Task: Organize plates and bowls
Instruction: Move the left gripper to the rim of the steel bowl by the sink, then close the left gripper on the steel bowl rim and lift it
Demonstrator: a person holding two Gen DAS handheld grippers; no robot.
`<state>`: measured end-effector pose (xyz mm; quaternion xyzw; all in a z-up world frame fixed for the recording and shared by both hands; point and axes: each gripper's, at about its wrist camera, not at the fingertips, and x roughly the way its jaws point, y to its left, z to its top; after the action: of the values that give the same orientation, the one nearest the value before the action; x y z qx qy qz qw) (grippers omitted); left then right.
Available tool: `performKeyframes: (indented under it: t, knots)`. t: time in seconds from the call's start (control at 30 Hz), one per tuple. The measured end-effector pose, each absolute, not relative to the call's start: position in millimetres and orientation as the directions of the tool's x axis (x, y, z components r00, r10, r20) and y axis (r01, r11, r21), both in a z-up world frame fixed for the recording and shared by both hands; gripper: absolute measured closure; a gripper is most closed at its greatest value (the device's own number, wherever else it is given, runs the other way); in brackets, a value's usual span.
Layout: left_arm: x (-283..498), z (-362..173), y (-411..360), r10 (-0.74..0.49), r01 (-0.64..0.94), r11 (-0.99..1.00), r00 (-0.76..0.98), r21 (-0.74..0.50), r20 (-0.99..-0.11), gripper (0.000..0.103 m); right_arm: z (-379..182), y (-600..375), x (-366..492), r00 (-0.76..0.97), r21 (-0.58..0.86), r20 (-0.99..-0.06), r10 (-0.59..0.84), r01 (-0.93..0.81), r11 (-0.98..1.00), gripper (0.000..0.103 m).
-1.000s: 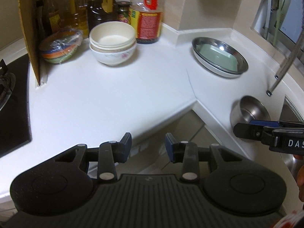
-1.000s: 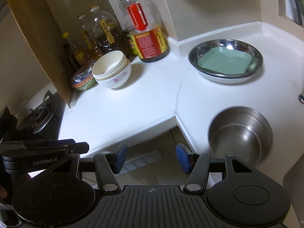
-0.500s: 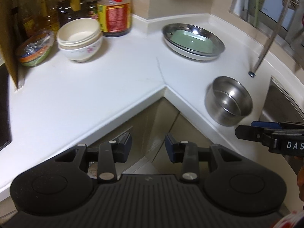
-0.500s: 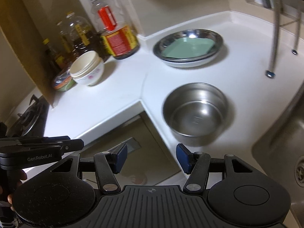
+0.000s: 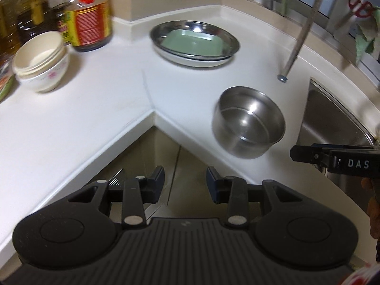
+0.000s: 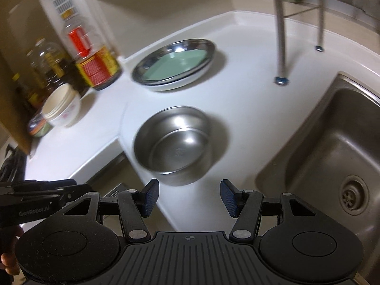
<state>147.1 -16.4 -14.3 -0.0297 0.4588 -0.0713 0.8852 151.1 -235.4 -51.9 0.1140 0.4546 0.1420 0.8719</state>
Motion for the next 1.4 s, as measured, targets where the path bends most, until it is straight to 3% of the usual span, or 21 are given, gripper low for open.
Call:
performKeyframes:
  t: [0.7, 1.03, 1.3, 1.4]
  knots:
    - [227.9, -31.2, -56.3, -0.234, 0.207, 0.969, 0.577, -0.137, -0.783, 0.070, -75.3, -236.4, 199.1, 0.577, 0.315, -0.761, 0.296, -0.071, 0.947, 0.046]
    - [242.3, -43.8, -61.9, -0.224, 0.197, 0.971, 0.549, -0.136, -0.806, 0.081, -84.3, -231.5, 209.9, 0.568, 0.319, -0.764, 0.305, -0.077, 0.944, 0.077]
    - [244.2, -46.4, -62.2, -0.236, 0.202, 0.968, 0.543, -0.147, -0.806, 0.090, -85.3, -225.9, 211.8, 0.569, 0.314, -0.763, 0.307, -0.090, 0.945, 0.090]
    - [243.4, -46.7, -63.6, -0.242, 0.210, 0.966, 0.544, -0.148, -0.803, 0.093, -84.5, -223.4, 211.5, 0.572, 0.298, -0.766, 0.295, -0.091, 0.950, 0.090]
